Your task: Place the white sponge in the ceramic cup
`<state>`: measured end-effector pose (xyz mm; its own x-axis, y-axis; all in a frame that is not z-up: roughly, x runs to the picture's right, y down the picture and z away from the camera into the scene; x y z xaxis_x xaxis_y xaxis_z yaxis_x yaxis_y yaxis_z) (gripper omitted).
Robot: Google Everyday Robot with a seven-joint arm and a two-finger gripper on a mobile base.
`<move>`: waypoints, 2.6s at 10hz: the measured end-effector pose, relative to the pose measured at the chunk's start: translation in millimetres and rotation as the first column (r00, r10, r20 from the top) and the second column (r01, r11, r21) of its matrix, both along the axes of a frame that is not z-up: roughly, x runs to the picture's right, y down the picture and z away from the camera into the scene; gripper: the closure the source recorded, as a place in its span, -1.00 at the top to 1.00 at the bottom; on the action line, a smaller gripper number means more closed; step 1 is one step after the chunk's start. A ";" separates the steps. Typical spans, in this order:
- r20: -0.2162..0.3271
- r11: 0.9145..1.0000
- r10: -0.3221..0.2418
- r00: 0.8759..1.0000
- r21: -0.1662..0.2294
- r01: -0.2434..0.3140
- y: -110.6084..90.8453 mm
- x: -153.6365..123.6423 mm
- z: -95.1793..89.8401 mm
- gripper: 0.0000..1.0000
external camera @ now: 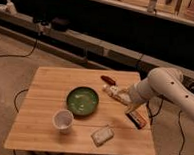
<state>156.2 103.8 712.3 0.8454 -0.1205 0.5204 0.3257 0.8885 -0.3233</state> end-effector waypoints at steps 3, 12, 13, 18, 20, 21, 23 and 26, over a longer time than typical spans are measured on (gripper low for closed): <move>0.198 1.000 0.003 0.980 -0.017 0.001 17.7 -46.8 -2.3 0.30; 0.333 0.990 0.038 0.942 -0.143 0.011 71.0 -68.1 10.7 0.30; 0.354 0.988 0.043 0.934 -0.155 0.013 81.5 -73.7 17.8 0.30; 0.383 0.956 0.112 0.917 -0.292 0.006 124.9 -76.5 48.3 0.30; 0.380 0.954 0.119 0.917 -0.301 0.001 126.5 -75.3 48.7 0.30; 0.379 0.954 0.120 0.917 -0.301 -0.001 126.2 -74.7 48.5 0.30; 0.378 0.949 0.115 0.919 -0.314 0.011 129.0 -76.4 49.0 0.30; 0.314 0.913 0.076 0.946 -0.404 0.061 152.4 -67.1 53.7 0.30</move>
